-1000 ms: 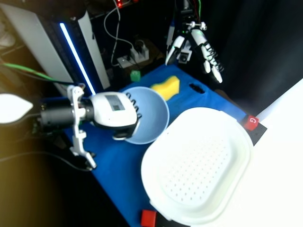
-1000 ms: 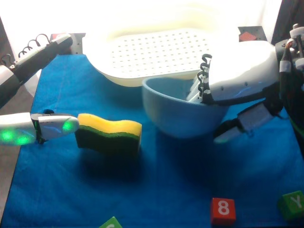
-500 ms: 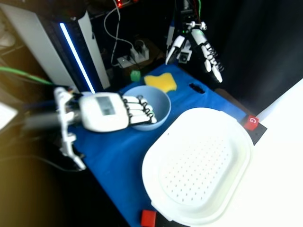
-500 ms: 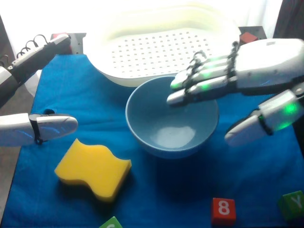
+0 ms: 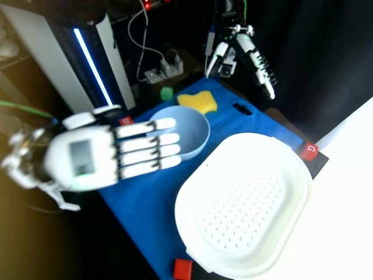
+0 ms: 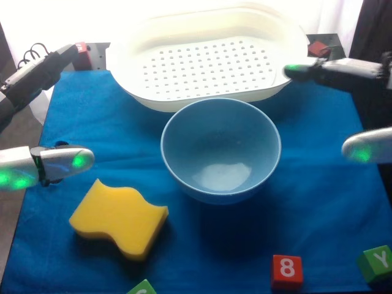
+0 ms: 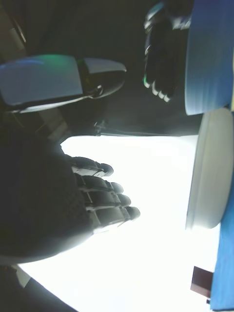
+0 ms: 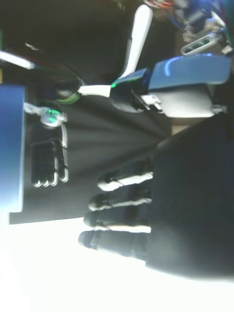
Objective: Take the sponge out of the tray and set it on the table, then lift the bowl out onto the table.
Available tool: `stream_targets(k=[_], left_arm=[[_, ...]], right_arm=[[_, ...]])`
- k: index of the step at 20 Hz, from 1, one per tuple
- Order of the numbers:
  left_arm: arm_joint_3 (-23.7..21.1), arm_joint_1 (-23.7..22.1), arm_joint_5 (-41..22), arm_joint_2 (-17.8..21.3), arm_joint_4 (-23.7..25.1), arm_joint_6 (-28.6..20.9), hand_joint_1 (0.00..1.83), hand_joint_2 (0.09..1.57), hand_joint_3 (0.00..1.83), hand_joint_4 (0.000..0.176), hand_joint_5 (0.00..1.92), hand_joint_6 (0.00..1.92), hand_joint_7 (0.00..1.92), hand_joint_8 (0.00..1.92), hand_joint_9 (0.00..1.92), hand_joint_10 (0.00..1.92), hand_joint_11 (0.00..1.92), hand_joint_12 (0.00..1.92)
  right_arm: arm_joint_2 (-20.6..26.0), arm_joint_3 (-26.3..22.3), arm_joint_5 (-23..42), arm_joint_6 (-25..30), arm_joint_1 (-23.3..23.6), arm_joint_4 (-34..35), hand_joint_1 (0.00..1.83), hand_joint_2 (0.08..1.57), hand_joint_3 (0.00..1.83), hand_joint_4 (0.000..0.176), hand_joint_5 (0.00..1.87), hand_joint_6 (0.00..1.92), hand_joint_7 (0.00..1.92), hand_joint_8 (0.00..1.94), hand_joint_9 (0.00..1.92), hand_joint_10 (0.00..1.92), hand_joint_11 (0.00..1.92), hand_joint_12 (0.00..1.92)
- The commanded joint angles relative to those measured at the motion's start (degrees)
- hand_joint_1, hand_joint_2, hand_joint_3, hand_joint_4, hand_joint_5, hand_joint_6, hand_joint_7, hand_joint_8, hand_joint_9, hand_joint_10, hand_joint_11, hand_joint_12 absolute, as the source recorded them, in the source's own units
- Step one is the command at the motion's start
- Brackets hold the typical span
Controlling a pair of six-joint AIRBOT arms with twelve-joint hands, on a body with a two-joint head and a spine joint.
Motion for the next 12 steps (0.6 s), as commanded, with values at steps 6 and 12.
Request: stream_targets(k=[6, 12], left_arm=[[-1.8, 2.3, -13.3, 0.7, -3.6, -0.4, 0.67, 0.88, 0.0, 0.162, 0.0, 0.0, 0.0, 0.0, 0.0, 0.0, 0.1, 0.04], [-2.2, 2.2, -22.8, 1.2, -5.9, -0.2, 0.43, 1.02, 0.01, 0.166, 0.0, 0.0, 0.0, 0.0, 0.02, 0.0, 0.11, 0.06]], right_arm=[[0.3, -0.7, 12.6, -1.9, -3.9, 14.8, 0.42, 1.17, 0.0, 0.135, 0.04, 0.01, 0.0, 0.0, 0.0, 0.0, 0.0, 0.0], [0.4, -0.6, 20.4, -2.7, -4.4, 19.8, 0.45, 1.12, 0.01, 0.174, 0.04, 0.0, 0.02, 0.0, 0.0, 0.0, 0.0, 0.0]])
